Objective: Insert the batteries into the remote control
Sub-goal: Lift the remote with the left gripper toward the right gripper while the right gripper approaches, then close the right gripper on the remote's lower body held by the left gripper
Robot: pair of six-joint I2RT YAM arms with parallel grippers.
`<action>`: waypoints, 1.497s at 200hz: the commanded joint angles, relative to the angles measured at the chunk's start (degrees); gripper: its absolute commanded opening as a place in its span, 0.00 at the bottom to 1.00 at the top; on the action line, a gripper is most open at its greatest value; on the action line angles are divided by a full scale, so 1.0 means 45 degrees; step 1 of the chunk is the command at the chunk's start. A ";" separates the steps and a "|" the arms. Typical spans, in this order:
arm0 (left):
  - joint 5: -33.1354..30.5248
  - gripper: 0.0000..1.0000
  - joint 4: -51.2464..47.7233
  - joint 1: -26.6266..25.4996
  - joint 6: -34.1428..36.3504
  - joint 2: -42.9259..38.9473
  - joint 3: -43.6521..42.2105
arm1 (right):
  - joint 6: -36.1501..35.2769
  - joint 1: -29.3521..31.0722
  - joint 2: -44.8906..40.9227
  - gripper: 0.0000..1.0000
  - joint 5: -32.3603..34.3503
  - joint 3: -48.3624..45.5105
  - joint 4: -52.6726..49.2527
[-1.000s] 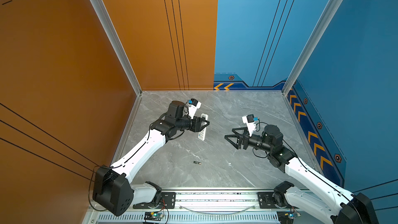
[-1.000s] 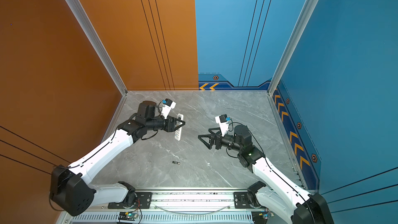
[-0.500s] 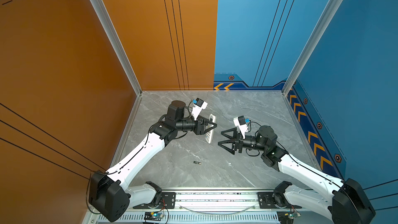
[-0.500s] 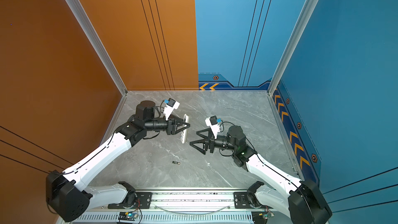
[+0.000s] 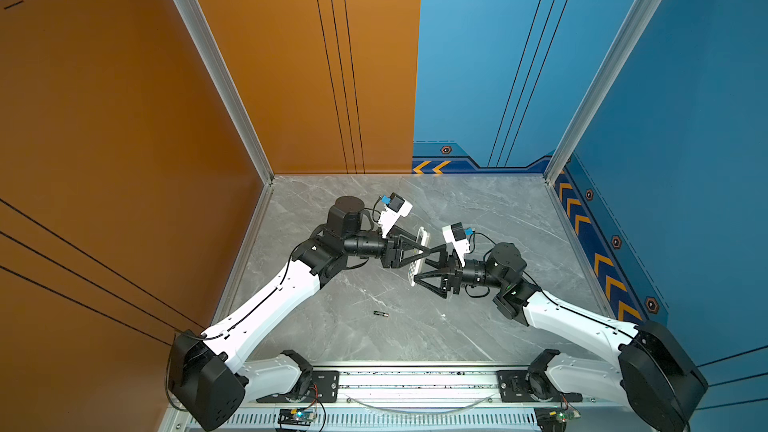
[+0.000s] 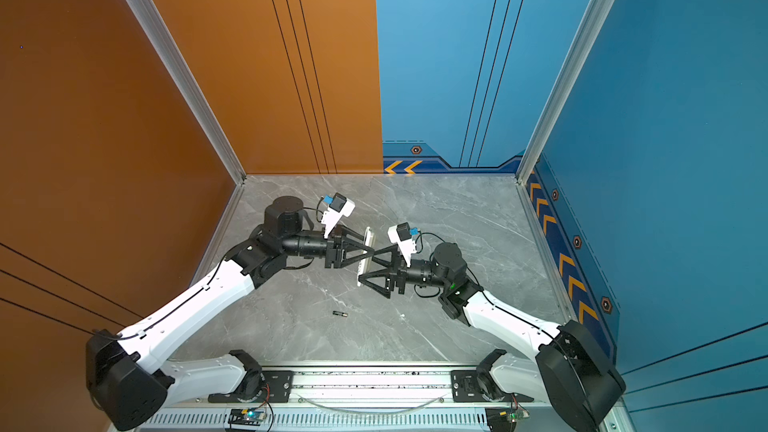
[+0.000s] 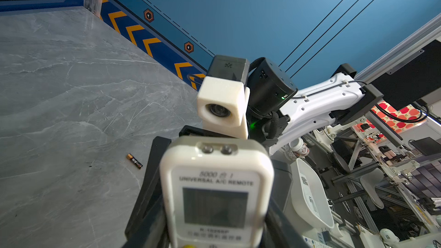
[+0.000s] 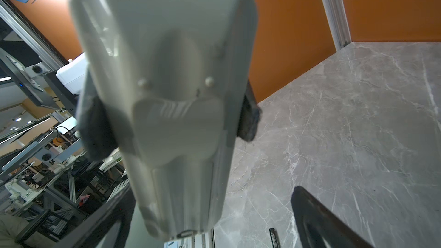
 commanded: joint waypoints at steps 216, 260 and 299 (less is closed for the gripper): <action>0.0580 0.17 0.0993 -0.0468 -0.0274 -0.0588 0.0138 | 0.1024 0.1205 0.0707 0.58 -0.0612 0.0318 0.2875; 0.0550 0.16 0.0987 -0.0439 -0.0263 -0.0628 0.0038 | 0.1035 0.1242 0.0728 0.51 -0.0535 0.0294 0.2884; 0.0536 0.16 0.1011 -0.0274 -0.0270 -0.0705 -0.0019 | 0.0617 0.1153 0.0360 0.62 -0.0234 0.0245 0.2219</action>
